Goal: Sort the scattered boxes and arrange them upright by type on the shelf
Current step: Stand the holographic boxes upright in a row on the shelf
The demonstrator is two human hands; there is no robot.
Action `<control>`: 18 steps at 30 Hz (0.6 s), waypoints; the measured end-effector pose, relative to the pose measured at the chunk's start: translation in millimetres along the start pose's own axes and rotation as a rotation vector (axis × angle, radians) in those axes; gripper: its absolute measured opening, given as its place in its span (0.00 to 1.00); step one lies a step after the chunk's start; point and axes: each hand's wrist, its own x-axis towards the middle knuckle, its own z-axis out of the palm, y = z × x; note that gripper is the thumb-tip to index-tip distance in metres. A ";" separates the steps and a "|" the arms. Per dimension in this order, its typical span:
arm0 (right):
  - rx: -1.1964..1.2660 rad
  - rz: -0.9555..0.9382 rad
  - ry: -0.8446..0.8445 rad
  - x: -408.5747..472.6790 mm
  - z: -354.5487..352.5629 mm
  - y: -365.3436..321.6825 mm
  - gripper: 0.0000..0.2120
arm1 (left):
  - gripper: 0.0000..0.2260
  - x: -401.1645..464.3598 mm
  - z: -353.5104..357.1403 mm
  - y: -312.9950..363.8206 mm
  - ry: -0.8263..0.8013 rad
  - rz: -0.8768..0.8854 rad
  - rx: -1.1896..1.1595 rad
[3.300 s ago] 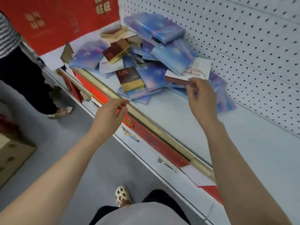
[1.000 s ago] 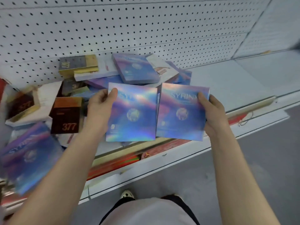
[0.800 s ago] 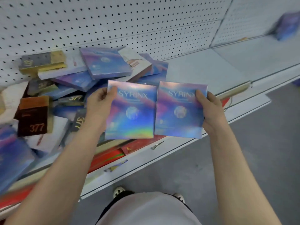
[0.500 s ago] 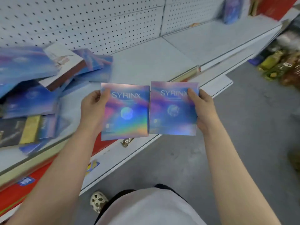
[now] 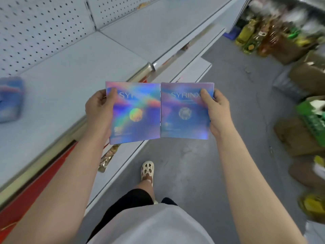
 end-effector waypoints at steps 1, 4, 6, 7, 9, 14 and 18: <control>0.001 0.006 0.018 12.2 -5.4 -0.9 0.12 | 0.11 10.3 14.0 0.8 -0.015 -0.001 -0.005; 0.010 -0.002 0.060 53.4 -20.5 -6.1 0.14 | 0.12 44.6 57.0 2.8 -0.067 0.008 -0.013; 0.006 -0.012 0.093 84.8 -29.1 -13.0 0.15 | 0.10 69.3 86.9 9.5 -0.105 0.022 -0.004; 0.010 -0.016 0.103 99.7 -32.4 -17.6 0.12 | 0.09 81.8 100.6 12.4 -0.120 0.024 -0.001; 0.017 -0.023 0.113 129.5 -38.6 -26.3 0.08 | 0.08 106.6 127.6 18.7 -0.144 0.021 -0.012; 0.048 -0.032 0.173 203.1 -50.9 -43.1 0.09 | 0.08 163.9 194.8 36.8 -0.184 0.041 0.008; 0.036 -0.018 0.185 262.6 -66.0 -51.9 0.16 | 0.08 201.0 249.0 46.7 -0.203 0.031 -0.006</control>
